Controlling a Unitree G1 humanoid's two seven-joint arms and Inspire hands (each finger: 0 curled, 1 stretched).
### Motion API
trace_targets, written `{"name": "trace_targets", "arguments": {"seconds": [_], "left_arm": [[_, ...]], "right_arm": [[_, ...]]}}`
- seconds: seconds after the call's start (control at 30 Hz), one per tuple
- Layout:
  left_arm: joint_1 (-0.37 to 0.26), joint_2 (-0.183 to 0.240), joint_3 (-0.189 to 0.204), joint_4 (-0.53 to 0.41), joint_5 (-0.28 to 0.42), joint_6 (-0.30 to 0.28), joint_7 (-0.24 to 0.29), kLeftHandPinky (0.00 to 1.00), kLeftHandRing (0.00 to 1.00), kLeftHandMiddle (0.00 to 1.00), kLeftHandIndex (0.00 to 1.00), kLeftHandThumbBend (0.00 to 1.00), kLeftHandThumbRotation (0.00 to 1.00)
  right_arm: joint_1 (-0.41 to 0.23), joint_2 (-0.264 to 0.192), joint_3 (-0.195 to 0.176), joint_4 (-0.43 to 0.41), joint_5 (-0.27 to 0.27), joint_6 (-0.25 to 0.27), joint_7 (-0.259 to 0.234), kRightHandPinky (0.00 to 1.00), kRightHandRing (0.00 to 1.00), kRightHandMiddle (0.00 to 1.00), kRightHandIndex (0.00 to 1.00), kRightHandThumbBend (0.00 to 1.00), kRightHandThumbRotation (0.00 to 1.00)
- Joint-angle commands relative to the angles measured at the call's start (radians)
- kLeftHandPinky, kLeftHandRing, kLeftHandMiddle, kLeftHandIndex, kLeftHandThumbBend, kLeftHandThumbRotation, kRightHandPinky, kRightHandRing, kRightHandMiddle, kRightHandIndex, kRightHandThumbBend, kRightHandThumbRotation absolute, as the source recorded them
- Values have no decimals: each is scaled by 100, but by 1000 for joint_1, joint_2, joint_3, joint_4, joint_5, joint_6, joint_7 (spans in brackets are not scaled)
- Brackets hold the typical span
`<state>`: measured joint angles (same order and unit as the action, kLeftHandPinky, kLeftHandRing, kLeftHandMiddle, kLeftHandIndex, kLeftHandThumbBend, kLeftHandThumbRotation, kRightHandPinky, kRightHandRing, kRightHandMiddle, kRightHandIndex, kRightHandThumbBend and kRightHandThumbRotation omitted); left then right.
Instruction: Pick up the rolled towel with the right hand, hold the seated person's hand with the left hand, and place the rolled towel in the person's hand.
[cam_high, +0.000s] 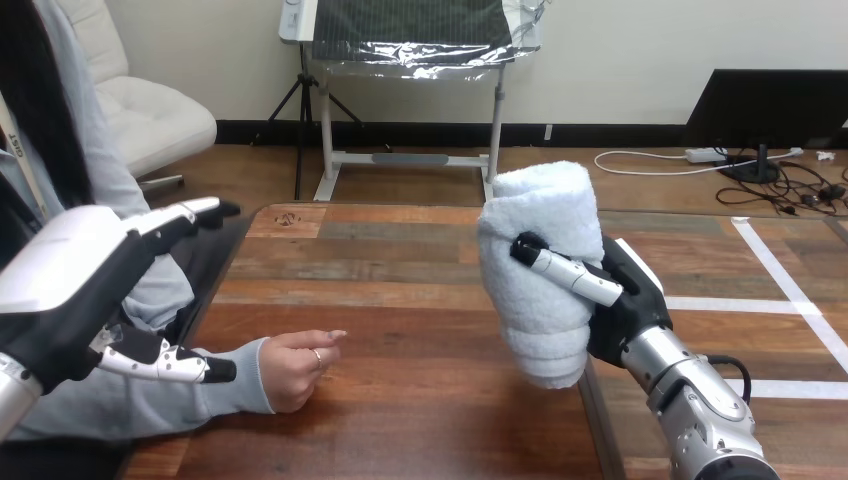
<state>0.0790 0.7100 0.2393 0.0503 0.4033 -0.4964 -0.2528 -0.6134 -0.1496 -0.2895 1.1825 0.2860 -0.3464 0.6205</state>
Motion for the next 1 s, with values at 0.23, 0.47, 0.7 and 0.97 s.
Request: {"name": "trace_targets", "arguments": {"seconds": [0.23, 0.47, 0.7, 0.97], "left_arm": [[-126, 43, -80, 123, 33, 9, -1, 71, 79, 81, 83, 100, 22], [-169, 62, -119, 206, 53, -34, 14, 69, 77, 80, 81, 100, 22], [-212, 79, -163, 296, 69, -85, 8, 68, 76, 79, 80, 100, 20], [-261, 86, -216, 399, 98, -129, 14, 67, 75, 78, 80, 100, 24]], "right_arm": [[-37, 7, -30, -116, 72, -2, 49, 22, 29, 40, 41, 59, 0], [-23, 4, -28, -168, 93, 25, 63, 22, 28, 38, 40, 60, 0], [5, 3, -21, -246, 108, 43, 71, 21, 27, 37, 40, 60, 0], [41, 7, -22, -343, 139, 81, 90, 19, 25, 35, 40, 60, 0]]}}
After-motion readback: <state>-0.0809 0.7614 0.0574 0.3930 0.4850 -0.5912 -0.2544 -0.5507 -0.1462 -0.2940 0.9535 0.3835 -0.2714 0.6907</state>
